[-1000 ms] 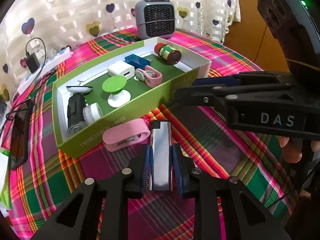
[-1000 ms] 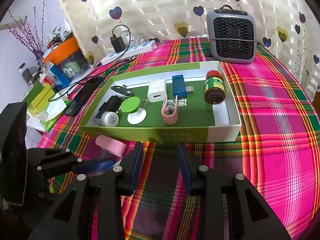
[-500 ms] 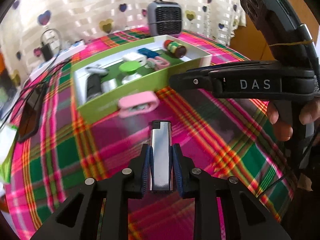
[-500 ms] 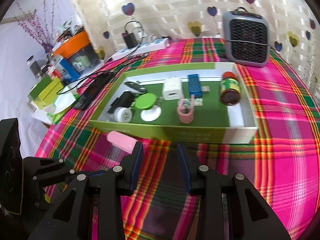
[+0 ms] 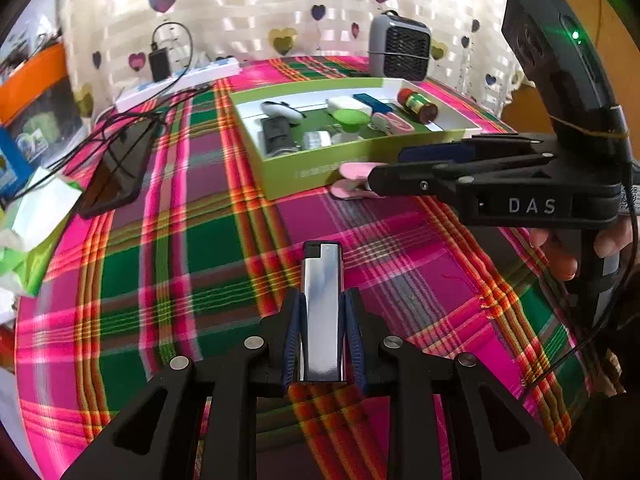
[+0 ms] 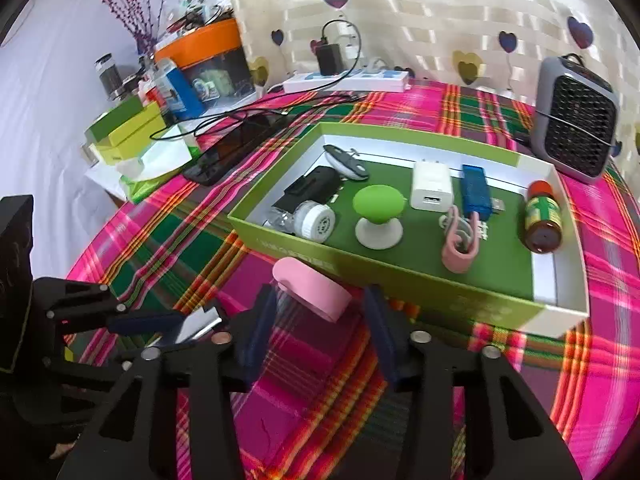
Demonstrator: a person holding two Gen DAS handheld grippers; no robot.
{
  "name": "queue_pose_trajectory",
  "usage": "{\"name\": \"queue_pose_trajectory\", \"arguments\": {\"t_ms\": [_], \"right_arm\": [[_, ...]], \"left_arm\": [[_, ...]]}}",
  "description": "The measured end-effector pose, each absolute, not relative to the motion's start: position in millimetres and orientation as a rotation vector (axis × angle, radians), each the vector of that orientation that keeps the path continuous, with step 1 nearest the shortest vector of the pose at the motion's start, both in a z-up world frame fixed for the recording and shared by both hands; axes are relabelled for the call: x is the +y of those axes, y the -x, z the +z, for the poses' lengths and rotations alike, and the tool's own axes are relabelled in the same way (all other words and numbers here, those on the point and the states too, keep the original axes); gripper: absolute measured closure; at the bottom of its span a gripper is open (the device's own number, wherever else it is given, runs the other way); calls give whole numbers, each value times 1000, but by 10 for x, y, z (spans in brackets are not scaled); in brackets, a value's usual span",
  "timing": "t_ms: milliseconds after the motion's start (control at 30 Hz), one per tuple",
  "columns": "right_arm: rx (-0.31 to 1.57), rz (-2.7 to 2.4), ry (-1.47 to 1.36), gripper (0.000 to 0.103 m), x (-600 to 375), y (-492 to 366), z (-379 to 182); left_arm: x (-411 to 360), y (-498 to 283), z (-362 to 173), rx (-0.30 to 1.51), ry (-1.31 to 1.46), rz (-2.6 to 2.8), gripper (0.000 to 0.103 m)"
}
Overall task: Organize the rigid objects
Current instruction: 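Grasp the pink block with the right gripper while the left lifts the silver lighter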
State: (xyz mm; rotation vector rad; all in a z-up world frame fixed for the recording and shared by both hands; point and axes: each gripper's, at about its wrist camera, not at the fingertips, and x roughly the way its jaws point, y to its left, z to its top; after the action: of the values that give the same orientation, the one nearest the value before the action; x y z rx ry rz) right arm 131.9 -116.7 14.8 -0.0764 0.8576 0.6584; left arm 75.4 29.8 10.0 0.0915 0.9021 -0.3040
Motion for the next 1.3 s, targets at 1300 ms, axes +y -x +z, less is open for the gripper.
{"name": "queue_pose_trajectory", "arguments": {"t_ms": [1300], "right_arm": [[867, 624, 229, 74, -819, -1281, 24]], "left_arm": [[391, -823, 98, 905, -48, -253, 81]]}}
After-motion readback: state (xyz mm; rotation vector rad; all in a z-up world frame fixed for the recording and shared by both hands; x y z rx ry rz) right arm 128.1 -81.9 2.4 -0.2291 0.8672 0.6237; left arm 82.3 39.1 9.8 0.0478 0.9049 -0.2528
